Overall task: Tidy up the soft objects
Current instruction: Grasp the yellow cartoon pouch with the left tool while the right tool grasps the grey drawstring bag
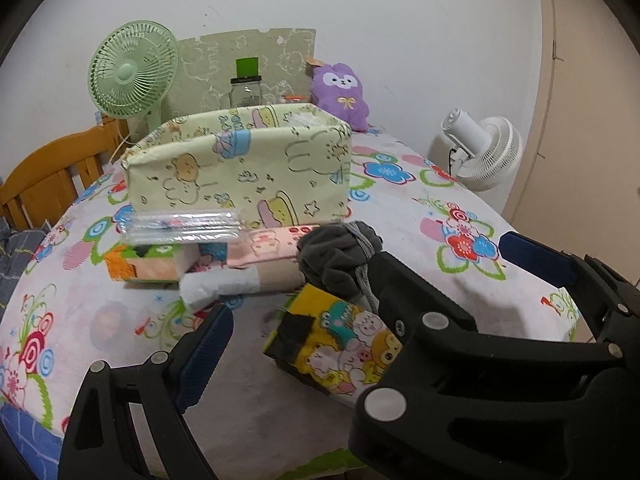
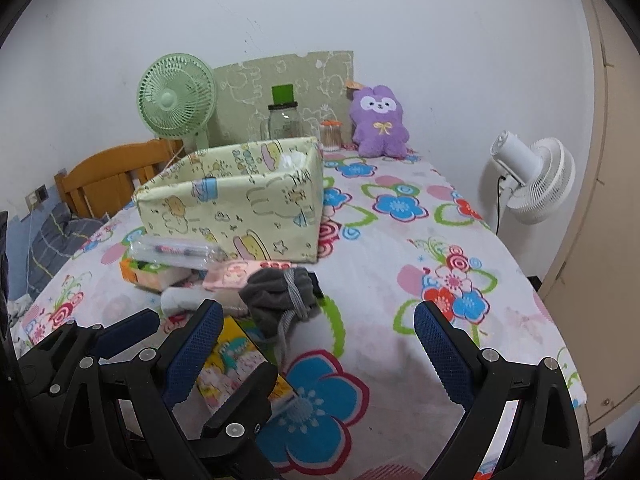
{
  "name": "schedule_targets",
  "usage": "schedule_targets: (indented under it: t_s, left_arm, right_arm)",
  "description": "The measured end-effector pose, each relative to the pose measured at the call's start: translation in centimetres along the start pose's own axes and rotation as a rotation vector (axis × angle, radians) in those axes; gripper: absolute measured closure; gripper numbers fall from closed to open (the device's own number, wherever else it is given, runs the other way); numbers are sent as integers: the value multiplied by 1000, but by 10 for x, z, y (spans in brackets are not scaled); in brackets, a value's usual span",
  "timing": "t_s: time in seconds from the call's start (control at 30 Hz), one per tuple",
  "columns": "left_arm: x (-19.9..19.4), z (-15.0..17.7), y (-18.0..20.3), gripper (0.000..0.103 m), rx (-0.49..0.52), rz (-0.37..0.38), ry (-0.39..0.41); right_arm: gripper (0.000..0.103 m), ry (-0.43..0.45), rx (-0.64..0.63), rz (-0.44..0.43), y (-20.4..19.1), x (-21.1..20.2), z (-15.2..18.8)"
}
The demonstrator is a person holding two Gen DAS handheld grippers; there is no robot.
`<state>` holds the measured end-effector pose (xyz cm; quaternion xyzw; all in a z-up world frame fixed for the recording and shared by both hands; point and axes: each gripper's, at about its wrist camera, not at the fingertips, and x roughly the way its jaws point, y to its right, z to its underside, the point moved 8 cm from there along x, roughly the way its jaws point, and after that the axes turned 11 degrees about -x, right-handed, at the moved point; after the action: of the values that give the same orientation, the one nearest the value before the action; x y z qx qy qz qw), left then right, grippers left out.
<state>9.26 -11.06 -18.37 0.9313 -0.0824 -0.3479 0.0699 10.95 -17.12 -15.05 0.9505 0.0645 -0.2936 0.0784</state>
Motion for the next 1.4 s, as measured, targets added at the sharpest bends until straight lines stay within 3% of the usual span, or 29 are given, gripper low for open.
schedule_targets:
  t_s: [0.5,0.77,1.17,1.4]
  left_arm:
    - [20,16,11,10,16,7,-30]
    - [31,17,8,17,12,-10,-41]
    - [22,5,-10,19,4,-43,-10]
    - [18,-7,-31,19,-17,-105,14]
  right_arm:
    - [5,-46,25,18,15,12,25]
    - [5,-69,37,20,19,22,32]
    - [5,-46,16,-23,1,27,16]
    - [5,-39,4,-43,-11,35,4]
